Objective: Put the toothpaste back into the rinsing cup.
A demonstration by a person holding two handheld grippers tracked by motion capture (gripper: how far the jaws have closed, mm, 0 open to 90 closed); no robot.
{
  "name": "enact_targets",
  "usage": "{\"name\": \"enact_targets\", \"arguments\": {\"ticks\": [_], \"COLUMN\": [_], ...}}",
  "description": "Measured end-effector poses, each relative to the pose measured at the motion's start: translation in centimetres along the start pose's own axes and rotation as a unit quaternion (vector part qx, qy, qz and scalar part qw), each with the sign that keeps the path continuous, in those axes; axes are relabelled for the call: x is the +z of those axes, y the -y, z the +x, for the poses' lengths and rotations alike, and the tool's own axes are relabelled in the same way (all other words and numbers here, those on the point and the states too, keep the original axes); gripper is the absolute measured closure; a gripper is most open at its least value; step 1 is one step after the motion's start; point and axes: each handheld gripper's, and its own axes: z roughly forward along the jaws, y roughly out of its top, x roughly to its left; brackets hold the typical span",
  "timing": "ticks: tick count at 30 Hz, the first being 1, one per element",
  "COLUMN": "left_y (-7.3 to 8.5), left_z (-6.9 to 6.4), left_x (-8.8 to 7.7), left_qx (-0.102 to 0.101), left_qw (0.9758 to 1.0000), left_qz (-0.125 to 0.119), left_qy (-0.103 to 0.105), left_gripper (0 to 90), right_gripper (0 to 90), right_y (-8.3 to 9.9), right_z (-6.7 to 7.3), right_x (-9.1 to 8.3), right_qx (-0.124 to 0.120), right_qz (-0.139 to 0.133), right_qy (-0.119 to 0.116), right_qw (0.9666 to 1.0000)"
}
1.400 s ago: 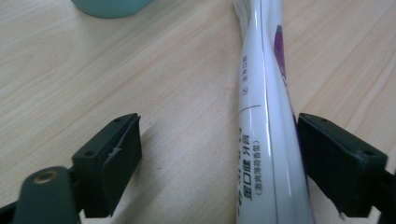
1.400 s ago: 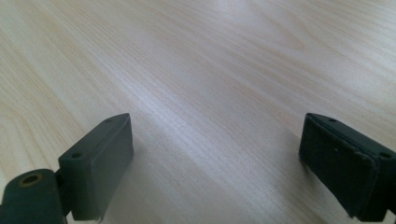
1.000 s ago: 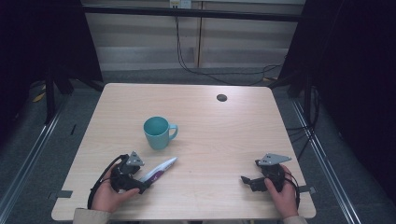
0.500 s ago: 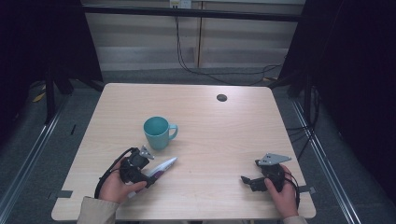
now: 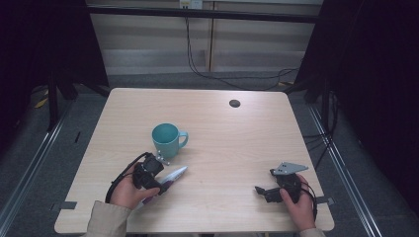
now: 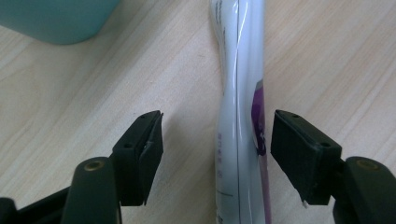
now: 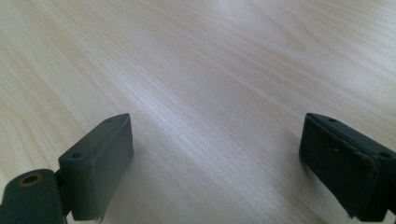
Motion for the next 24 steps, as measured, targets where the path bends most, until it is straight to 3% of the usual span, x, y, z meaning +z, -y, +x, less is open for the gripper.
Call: {"name": "enact_targets", "arguments": {"ticks": [8, 24], "left_y": [-0.7, -1.6], "left_z": [-0.1, -0.5], "left_x": [0.3, 0.9], "left_qx": [-0.003, -0.008], "left_qw": [0.9999, 0.9997], "left_qz": [0.016, 0.020], "left_qy": [0.001, 0.006], "left_gripper": [37.7, 47.5], "right_gripper": [9.4, 9.4], "right_y": [0.0, 0.0], "right_z": [0.0, 0.0], "right_x": [0.0, 0.0], "right_qx": [0.000, 0.000], "right_qz": [0.000, 0.000], "right_qy": [0.000, 0.000], "right_qw": [1.0000, 1.0000]}}
